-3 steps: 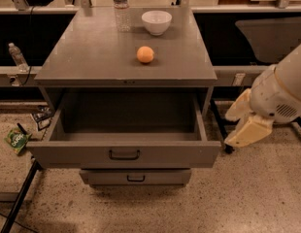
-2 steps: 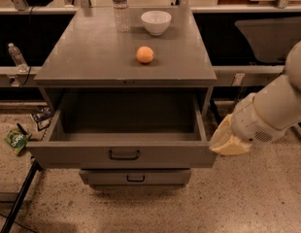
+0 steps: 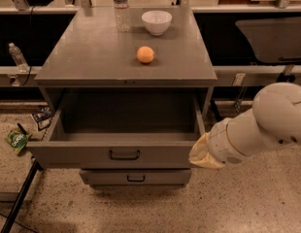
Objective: Close top drawer
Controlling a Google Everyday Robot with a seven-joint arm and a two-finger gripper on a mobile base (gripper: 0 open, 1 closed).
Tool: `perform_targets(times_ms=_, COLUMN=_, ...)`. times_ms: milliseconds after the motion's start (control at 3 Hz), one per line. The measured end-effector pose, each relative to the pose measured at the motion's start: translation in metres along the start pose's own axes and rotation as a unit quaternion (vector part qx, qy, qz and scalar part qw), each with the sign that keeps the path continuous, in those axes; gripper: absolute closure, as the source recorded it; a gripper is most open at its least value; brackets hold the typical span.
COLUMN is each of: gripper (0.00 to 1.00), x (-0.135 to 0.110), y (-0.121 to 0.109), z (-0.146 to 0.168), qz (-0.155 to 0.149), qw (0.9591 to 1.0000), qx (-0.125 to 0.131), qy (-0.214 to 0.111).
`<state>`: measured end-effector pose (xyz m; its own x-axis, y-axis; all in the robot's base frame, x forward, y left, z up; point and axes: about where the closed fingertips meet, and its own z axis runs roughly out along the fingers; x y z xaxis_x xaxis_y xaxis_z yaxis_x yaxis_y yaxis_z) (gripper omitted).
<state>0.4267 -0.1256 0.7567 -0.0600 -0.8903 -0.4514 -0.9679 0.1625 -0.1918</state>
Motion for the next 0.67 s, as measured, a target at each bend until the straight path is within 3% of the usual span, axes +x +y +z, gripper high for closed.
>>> perform_targets(times_ms=333, gripper=1.00, x=0.000, y=-0.001, z=0.000, qz=0.000, qw=1.0000, qx=0.001, qy=0.000)
perform_targets(times_ms=667, gripper=1.00, x=0.002, y=0.004, z=0.025, qz=-0.011, qw=0.9998, qx=-0.009, qy=-0.015)
